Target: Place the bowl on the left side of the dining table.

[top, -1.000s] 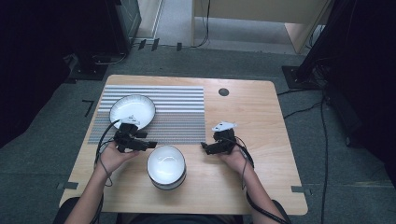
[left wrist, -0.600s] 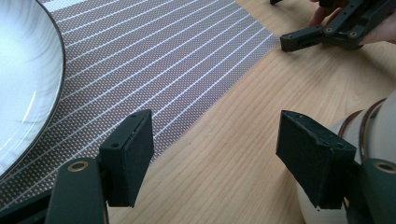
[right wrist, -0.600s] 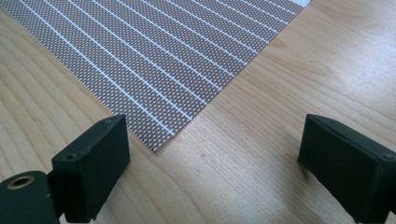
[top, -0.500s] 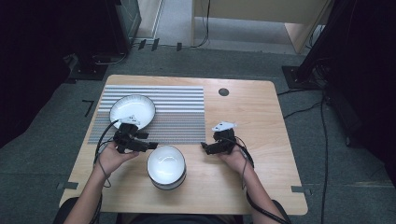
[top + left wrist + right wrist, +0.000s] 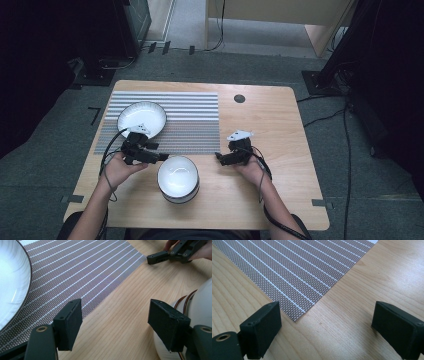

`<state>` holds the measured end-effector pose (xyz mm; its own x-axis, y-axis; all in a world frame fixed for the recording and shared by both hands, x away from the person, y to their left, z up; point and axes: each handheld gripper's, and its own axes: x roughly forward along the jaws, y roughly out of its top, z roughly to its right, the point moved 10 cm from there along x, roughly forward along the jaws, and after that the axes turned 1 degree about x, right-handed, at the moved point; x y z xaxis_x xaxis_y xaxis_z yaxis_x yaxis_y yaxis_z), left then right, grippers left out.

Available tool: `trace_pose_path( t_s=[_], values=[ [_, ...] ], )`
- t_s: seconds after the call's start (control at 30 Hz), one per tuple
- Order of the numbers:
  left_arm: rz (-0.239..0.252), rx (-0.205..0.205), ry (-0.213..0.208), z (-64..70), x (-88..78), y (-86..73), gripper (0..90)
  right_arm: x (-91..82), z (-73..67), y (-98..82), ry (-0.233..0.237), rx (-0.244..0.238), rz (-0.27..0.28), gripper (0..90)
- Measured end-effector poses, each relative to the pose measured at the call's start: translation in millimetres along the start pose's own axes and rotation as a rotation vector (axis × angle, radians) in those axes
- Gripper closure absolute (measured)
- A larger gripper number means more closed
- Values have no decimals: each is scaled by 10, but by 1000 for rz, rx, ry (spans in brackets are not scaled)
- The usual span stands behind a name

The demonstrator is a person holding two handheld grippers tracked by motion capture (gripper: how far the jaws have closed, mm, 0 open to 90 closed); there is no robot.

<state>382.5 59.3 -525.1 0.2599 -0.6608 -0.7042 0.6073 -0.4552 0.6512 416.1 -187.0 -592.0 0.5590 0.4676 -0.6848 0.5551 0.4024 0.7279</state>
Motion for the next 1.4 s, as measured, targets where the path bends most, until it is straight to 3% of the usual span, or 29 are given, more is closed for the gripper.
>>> trace_pose_path(
  t_s=[0.83, 1.4],
  values=[
    [-22, 4, -36, 141, -145, 46, 281, 1, -1, 1, 0, 2, 1, 83],
    [8, 26, -41, 239, -305, 132, 282, 0, 0, 0, 0, 0, 0, 83]
  ],
)
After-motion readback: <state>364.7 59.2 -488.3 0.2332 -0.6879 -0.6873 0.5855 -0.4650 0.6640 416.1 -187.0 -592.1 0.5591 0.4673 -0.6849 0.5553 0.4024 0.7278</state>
